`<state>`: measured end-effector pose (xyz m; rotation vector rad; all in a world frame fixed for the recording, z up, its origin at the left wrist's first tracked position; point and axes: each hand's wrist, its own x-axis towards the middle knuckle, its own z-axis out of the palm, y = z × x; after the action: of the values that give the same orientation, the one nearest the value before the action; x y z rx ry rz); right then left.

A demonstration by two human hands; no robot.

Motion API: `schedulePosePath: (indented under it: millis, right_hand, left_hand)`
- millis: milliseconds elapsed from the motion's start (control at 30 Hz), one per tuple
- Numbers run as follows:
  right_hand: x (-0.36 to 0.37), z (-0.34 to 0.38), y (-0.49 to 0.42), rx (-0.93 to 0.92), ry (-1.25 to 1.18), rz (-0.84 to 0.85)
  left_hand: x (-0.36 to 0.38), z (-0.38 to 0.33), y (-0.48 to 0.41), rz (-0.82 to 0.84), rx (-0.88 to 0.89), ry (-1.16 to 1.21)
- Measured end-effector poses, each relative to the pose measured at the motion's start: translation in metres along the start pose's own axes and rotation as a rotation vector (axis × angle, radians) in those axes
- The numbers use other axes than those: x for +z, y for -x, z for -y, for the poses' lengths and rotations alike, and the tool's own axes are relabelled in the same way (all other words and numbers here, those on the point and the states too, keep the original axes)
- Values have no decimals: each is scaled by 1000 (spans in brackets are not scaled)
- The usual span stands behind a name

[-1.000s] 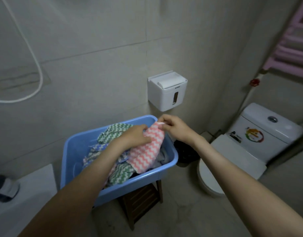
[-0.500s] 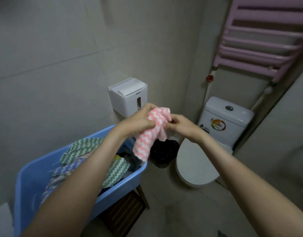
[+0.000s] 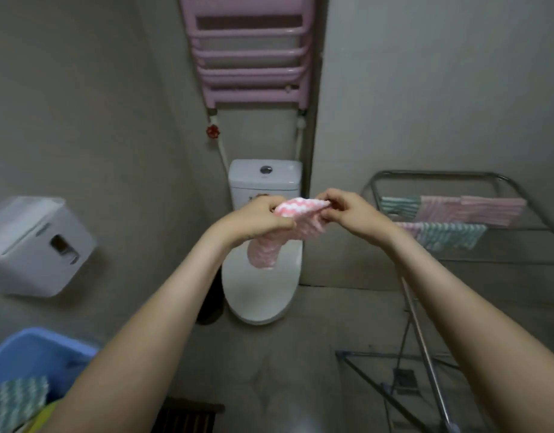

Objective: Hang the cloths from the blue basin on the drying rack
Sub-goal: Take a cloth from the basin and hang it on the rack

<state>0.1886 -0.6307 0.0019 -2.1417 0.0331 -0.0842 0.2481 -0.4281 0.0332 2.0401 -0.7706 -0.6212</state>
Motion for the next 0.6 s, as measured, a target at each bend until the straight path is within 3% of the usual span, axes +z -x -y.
schedulePosePath:
  millis: [67, 167, 267, 400, 600]
  right_hand:
    - [-36, -25, 16, 40, 0, -151]
    - [-81, -53, 34, 106, -2, -361]
    - [-127, -84, 49, 162, -6, -552]
    - [-189, -135, 73, 233, -8, -749]
    - [-243, -193, 99, 332, 149, -892]
  left_hand:
    - [27, -25, -29, 155, 27, -41]
    - [65, -60, -63, 259, 93, -46]
    - [106, -89, -103, 260, 157, -62]
    - [158, -117, -165, 218, 228, -347]
    - [215, -144, -247, 156, 208, -417]
